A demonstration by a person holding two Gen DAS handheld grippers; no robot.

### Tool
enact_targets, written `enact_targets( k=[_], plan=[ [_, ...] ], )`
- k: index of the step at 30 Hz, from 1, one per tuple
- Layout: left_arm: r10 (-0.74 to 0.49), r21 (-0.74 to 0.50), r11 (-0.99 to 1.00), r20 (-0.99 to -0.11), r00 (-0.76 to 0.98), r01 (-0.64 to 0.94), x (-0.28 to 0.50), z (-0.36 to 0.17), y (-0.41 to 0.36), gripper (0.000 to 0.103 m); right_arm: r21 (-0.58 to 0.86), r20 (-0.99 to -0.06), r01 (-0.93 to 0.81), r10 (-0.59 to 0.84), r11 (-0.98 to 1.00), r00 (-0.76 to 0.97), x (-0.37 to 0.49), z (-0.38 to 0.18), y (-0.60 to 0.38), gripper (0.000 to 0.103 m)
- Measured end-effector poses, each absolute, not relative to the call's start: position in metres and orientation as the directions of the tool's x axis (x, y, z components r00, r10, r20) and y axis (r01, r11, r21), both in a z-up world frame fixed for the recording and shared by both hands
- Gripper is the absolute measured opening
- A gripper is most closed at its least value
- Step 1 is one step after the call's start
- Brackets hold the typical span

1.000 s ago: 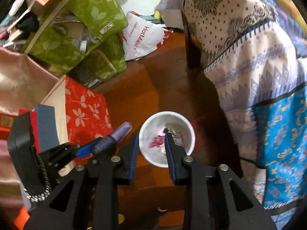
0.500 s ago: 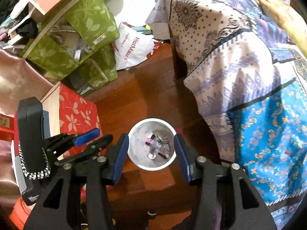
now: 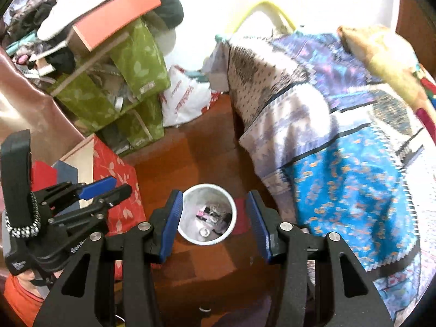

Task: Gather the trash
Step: 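Move both open tools back to the remaining items on the mat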

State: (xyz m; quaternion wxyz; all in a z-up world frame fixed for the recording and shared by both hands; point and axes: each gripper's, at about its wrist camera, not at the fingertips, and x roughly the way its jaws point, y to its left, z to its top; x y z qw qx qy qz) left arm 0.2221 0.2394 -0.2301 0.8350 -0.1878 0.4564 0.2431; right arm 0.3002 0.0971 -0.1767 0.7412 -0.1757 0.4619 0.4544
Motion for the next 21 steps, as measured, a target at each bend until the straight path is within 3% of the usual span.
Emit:
enact_targets(
  k=[12,21],
  plan=[
    [0.266,-0.04,0.893,-0.757,0.597,-0.448,0.257,-0.148,0.158,0.033,0.127,-0.743,-0.777,0.578,0.617,0.337,0.32,-0.11,0.007,0.045],
    [0.193,-0.026,0.953,-0.716,0.67,-0.303,0.32,-0.124,0.089,0.038,0.094,-0.701,-0.675,0.53,0.732,0.478,0.363,-0.085,-0.077,0.045]
  ],
)
